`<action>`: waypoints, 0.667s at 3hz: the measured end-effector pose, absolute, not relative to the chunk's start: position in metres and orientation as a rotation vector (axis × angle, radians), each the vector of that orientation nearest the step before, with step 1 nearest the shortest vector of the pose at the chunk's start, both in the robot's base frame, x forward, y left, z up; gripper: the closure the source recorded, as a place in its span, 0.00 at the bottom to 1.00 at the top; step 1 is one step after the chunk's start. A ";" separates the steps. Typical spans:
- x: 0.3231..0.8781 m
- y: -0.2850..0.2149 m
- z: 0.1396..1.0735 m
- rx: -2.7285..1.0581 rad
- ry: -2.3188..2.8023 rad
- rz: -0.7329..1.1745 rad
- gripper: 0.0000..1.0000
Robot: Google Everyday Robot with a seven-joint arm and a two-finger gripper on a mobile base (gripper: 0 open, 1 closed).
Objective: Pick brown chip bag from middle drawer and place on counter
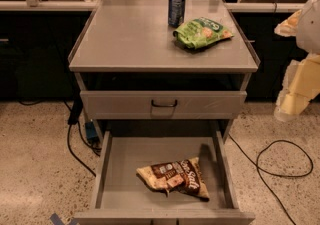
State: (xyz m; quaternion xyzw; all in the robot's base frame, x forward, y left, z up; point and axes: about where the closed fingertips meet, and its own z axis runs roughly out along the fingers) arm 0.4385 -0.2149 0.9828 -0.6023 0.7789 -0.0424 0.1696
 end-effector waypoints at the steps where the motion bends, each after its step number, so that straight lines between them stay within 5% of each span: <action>1: 0.439 -0.215 0.983 -1.712 2.213 -0.121 0.00; 2: 0.441 -0.212 0.972 -1.719 2.188 -0.131 0.00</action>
Offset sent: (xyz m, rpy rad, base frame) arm 0.0071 0.0047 -0.0317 0.0023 -0.0261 0.0331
